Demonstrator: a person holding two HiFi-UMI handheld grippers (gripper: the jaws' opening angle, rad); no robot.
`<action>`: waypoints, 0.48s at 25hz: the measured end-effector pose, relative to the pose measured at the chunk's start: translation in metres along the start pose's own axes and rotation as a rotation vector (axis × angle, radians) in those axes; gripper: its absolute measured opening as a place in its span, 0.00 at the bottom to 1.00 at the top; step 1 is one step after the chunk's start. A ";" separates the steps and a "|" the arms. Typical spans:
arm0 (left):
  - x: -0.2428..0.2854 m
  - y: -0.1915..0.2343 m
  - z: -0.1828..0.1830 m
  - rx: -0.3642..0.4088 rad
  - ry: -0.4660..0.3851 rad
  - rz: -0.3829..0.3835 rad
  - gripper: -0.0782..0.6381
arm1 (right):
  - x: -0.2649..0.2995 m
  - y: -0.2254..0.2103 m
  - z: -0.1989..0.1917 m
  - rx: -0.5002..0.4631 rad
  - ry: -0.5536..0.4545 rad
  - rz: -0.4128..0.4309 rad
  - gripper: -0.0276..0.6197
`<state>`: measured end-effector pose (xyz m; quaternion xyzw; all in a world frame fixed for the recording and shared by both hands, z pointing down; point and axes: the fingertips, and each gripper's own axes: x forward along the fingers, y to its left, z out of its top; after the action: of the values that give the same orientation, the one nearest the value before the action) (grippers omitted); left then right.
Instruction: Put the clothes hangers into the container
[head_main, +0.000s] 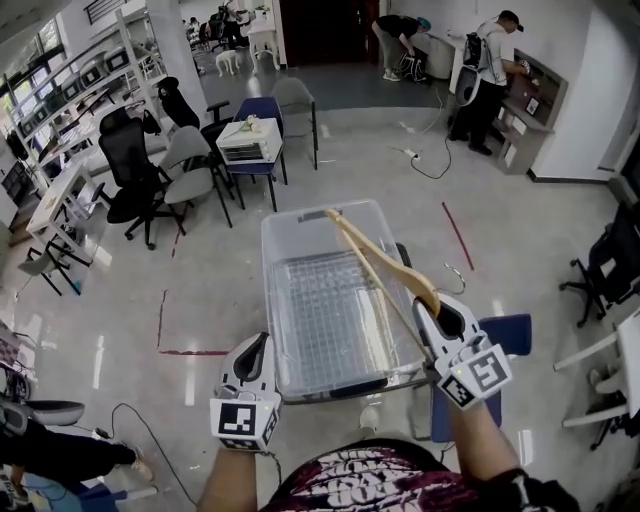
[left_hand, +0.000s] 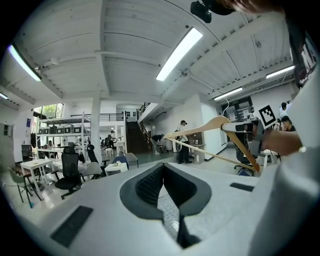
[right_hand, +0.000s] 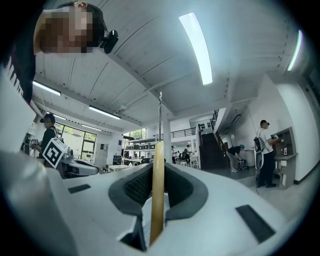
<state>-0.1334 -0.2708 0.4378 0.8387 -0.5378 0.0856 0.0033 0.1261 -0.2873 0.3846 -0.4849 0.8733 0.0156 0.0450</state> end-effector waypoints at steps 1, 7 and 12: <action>0.005 0.001 0.003 0.001 -0.003 0.006 0.12 | 0.004 -0.004 0.001 0.001 -0.003 0.005 0.14; 0.035 -0.002 0.017 0.013 -0.023 0.031 0.12 | 0.024 -0.033 0.007 0.010 -0.022 0.040 0.14; 0.059 -0.007 0.029 0.014 -0.040 0.052 0.12 | 0.037 -0.057 0.019 0.002 -0.039 0.070 0.14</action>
<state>-0.0987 -0.3239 0.4185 0.8259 -0.5588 0.0727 -0.0157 0.1562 -0.3471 0.3633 -0.4537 0.8886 0.0257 0.0622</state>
